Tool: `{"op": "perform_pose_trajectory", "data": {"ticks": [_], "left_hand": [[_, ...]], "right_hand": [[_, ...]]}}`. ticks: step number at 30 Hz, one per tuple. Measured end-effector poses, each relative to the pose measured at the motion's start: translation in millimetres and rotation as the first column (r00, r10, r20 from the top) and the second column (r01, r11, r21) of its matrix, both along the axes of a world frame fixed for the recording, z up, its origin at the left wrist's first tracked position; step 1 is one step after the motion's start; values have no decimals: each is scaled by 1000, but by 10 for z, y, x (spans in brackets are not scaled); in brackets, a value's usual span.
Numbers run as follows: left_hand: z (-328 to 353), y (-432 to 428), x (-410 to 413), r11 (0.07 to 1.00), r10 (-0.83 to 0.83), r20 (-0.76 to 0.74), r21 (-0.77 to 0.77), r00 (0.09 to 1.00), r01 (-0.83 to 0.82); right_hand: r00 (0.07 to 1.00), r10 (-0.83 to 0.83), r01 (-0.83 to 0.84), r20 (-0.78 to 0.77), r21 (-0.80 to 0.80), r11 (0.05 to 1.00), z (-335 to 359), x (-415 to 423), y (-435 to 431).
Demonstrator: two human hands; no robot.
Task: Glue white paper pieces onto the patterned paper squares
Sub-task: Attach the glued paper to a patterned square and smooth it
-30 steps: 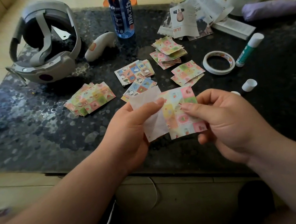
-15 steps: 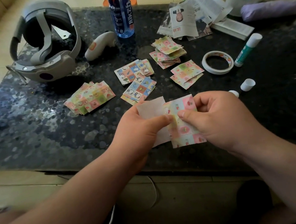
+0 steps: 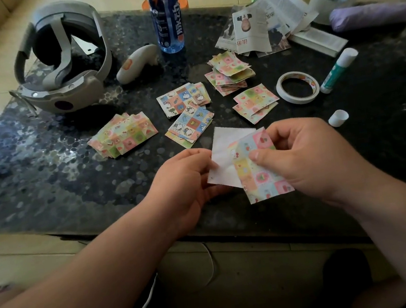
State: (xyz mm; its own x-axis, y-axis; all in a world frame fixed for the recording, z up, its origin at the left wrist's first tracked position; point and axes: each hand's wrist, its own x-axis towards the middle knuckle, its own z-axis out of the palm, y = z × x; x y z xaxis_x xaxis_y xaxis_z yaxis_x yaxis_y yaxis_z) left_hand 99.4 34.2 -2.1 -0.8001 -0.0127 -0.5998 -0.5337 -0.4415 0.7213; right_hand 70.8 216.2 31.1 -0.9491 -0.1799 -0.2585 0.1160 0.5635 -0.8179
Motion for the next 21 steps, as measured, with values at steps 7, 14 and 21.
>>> {"op": "perform_pose_trajectory", "data": {"ticks": [7, 14, 21], "left_hand": [[-11, 5, 17, 997, -70, -32, 9, 997, 71], [-10, -3, 14, 993, -117, -83, -39, 990, 114], [-30, 5, 32, 969, -190, -120, -182, 974, 167]], "right_hand": [[999, -14, 14, 38, -1, 1000, 8, -3, 26], [996, 6, -3, 87, -34, 999, 59, 17, 29], [988, 25, -25, 152, -2, 1000, 135, 26, 28]]}}
